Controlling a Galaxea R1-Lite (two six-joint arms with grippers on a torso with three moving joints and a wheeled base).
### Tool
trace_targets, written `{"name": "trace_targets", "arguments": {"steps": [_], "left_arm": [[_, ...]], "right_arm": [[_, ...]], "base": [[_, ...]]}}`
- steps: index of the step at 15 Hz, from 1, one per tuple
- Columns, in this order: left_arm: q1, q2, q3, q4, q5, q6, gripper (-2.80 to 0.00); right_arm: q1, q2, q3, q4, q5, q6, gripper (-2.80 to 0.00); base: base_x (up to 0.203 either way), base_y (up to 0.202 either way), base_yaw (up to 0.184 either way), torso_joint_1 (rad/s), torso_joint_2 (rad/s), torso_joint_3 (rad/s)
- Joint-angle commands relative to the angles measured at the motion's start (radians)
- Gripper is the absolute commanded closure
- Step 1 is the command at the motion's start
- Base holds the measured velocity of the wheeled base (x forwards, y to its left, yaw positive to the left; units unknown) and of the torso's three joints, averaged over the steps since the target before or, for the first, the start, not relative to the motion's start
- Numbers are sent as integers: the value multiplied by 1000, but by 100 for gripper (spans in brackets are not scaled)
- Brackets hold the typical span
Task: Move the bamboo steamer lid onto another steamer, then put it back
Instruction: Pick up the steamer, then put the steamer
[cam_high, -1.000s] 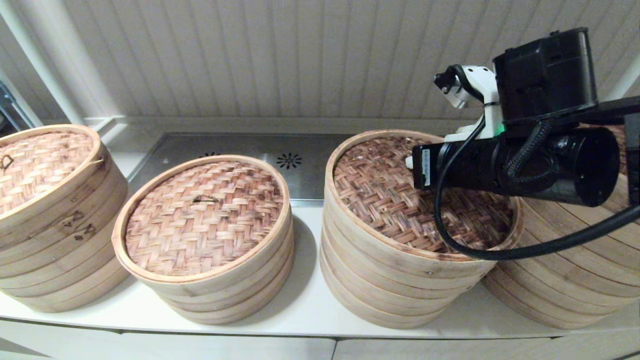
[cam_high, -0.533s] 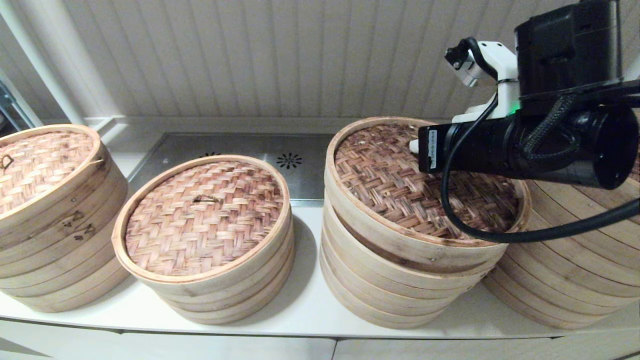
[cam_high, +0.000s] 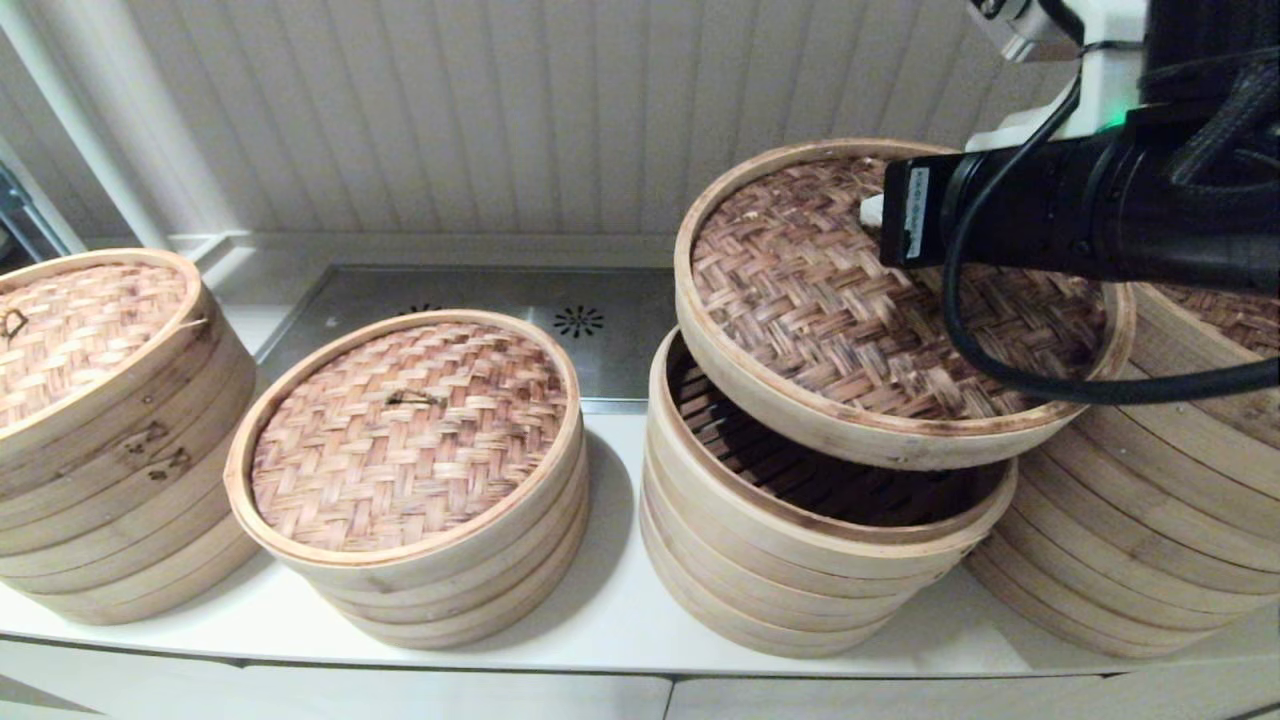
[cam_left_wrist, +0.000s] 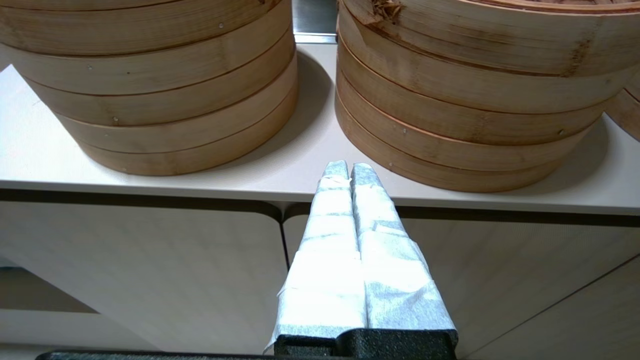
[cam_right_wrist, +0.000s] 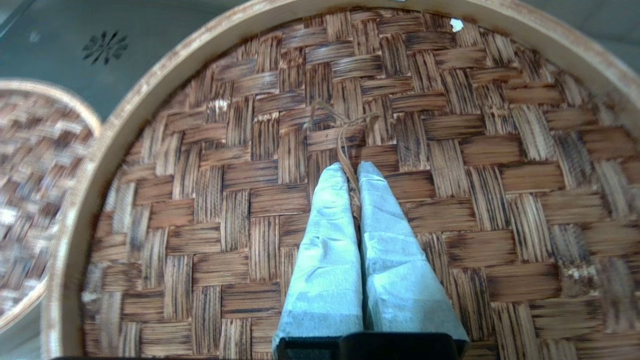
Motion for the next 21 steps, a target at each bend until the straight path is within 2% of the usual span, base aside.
{"name": "trace_targets", "arguments": {"steps": [1, 4, 9, 12, 15, 17, 21], "left_arm": [[1, 0, 12, 0, 0, 0, 0], [0, 0, 12, 0, 0, 0, 0], [0, 0, 12, -1, 0, 0, 0], [0, 0, 12, 0, 0, 0, 0], [0, 0, 12, 0, 0, 0, 0], [1, 0, 12, 0, 0, 0, 0], [1, 0, 12, 0, 0, 0, 0]], "right_arm": [[-1, -14, -47, 28, -11, -3, 0], [-20, -41, -125, 114, -20, -4, 0], [-196, -57, -253, 225, -23, -5, 0], [-262, -71, -365, 340, -21, -11, 0], [-383, -74, -380, 359, -1, -17, 0], [-442, -72, -379, 360, 22, -18, 0], [-612, -64, -370, 362, 145, -13, 0]], "base": [[0, 0, 0, 0, 0, 0], [0, 0, 0, 0, 0, 0], [0, 0, 0, 0, 0, 0], [0, 0, 0, 0, 0, 0], [0, 0, 0, 0, 0, 0], [0, 0, 0, 0, 0, 0], [0, 0, 0, 0, 0, 0]]}}
